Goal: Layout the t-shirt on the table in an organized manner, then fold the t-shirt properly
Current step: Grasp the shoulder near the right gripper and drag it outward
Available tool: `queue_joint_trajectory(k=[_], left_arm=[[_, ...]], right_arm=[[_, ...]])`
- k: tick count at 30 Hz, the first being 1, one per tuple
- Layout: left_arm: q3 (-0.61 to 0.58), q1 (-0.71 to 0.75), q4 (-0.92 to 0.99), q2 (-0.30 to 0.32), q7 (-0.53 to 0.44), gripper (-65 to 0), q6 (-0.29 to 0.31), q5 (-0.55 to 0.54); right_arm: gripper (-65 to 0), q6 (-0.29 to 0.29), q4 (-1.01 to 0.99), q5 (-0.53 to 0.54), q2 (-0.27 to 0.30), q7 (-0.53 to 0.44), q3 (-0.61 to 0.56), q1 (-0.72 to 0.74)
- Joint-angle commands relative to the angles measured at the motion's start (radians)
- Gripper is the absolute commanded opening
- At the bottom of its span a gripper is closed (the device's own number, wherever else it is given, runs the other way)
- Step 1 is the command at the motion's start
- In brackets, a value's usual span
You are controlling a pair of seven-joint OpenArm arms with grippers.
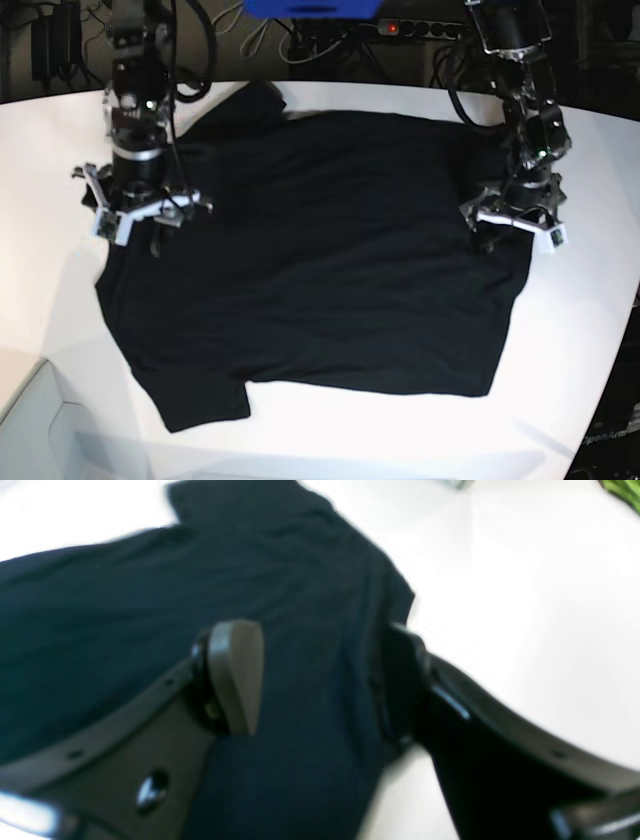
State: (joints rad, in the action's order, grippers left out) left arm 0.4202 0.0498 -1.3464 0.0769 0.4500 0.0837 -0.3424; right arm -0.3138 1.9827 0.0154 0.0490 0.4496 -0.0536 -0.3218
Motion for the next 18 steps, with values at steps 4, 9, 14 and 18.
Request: queue_joint_trajectory(k=[4, 9, 14, 18], left_arm=[[0.007, -0.034, 0.025, 0.027, 0.008, -6.7, -0.006, -0.004], [0.009, -0.052, 0.026, 0.028, 0.013, -6.7, -0.006, -0.004], [0.006, -0.052, 0.017, 0.028, 0.017, -6.7, -0.006, -0.005], [0.006, -0.049, 0.017, 0.028, 0.017, -6.5, -0.006, -0.005]], right_arm=[[-26.9, 0.009, 0.022, -0.009, -0.076, -0.019, -0.002, -0.153], [-26.9, 0.163, -0.027, -0.009, -0.127, -0.015, -0.036, -0.221], [-26.9, 0.173, -0.073, -0.009, -0.142, -0.016, -0.018, -0.214], [-26.9, 0.173, -0.079, -0.009, -0.143, -0.019, 0.039, -0.213]])
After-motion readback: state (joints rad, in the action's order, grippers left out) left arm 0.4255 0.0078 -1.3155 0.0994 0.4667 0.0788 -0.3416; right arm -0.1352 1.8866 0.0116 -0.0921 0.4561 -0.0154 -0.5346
